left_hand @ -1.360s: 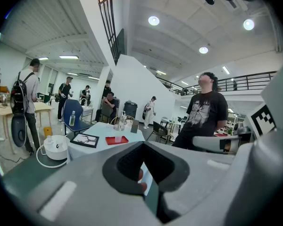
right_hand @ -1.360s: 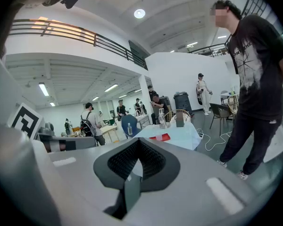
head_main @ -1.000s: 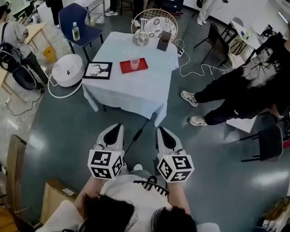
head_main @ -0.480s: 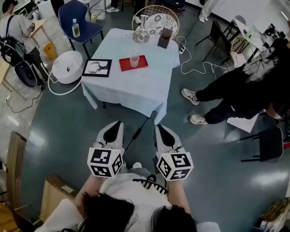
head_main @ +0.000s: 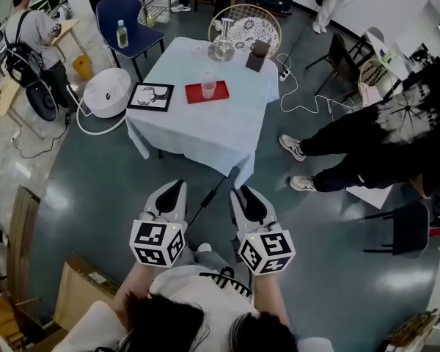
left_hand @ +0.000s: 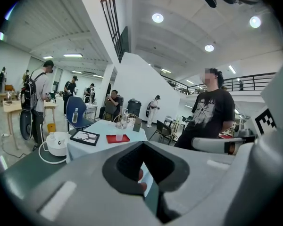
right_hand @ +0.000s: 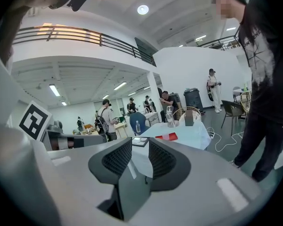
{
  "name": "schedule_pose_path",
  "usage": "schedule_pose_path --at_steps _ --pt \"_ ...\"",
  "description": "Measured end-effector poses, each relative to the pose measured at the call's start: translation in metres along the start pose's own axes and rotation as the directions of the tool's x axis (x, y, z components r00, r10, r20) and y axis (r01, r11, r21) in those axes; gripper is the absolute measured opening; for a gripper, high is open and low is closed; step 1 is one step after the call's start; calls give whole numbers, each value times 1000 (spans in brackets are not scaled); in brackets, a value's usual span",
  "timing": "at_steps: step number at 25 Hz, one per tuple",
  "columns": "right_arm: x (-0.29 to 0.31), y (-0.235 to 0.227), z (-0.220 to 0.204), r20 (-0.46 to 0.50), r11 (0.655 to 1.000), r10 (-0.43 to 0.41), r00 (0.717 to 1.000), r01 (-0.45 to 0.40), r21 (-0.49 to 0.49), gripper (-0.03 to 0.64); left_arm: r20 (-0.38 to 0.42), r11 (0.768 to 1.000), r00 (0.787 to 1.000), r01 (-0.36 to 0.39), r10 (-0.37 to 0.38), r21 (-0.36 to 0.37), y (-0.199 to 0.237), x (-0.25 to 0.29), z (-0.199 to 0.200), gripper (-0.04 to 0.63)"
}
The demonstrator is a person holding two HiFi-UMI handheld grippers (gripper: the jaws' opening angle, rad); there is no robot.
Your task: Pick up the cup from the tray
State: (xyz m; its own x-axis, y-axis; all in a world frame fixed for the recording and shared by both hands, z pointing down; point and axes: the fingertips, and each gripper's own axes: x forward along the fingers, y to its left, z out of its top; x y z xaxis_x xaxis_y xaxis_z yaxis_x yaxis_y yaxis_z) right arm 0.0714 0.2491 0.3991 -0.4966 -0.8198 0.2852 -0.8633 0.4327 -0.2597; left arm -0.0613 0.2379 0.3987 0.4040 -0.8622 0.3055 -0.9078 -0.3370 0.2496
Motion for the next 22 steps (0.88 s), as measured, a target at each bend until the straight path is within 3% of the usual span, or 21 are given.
schedule_pose_path --at_steps 13,22 --pt "19 -21 3 9 1000 2 1000 -2 22 170 -10 999 1000 3 -3 38 1 27 1 0" --pt "79 -41 32 40 1000 -12 999 11 14 187 -4 998 1000 17 -17 56 39 84 28 0"
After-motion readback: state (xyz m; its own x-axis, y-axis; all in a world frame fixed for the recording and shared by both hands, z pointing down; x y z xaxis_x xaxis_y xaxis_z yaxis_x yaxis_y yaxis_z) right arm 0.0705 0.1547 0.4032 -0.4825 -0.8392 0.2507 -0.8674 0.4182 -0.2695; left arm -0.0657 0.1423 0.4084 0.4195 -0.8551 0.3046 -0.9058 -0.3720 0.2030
